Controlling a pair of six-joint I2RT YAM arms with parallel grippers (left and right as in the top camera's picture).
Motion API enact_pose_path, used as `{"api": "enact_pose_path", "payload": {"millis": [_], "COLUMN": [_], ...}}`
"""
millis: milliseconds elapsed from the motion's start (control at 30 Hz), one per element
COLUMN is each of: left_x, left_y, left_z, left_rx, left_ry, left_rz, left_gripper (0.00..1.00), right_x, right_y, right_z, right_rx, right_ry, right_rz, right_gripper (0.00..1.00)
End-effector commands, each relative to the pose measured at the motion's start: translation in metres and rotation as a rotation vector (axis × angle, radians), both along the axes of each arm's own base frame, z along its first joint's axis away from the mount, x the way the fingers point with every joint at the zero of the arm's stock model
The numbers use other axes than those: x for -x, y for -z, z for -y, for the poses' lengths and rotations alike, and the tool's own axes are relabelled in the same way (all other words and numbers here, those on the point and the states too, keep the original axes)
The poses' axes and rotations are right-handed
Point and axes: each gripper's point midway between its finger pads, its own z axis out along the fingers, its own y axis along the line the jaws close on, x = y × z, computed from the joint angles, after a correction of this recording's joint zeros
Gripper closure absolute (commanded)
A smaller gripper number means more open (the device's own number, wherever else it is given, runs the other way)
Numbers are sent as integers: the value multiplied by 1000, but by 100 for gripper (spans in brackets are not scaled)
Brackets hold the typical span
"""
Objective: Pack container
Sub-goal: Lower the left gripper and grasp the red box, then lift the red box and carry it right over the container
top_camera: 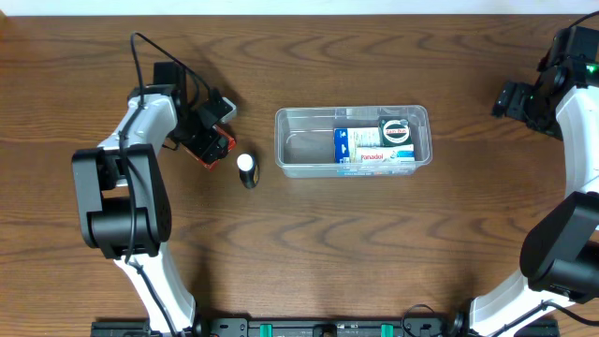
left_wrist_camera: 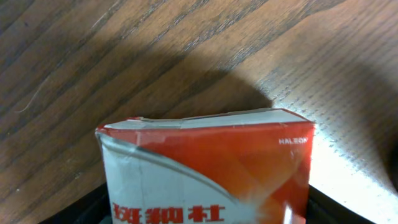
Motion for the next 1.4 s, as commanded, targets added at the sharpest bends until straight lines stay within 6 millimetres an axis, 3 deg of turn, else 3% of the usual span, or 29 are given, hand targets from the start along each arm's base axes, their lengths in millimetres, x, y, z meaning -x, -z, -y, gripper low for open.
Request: {"api": "enact_pose_path", "payload": {"millis": [0,233,333,767,967,1100,1367], "left_x": [7,6,6,7,-7,-18,-21], "left_y": [14,15,15,15,8,0,-8], "left_z": [-4,2,2,1,2,2,2], "left_rx": [-86,-152,-152,-147,-136,-126,-119], "left_ry": [-13,22,22,-18,-89,-143,-171], "left_rz": [-40,-36,-36,-42,-6,19,35], "left_gripper": [22,22,29,29,29,36,38], "right_x": [-1,-1,-1,-1,-1,-1,-1], "right_y": [-10,-10,-10,-10,-10,-10,-10], "right_z": [3,3,3,3,3,3,3], "right_rx": [16,16,16,16,16,16,16], "right_ry": [-5,-5,-4,-4,-5,-4,-5], "right_rz": [20,20,21,20,20,20,20], "right_gripper": [1,1,1,1,1,1,1]}}
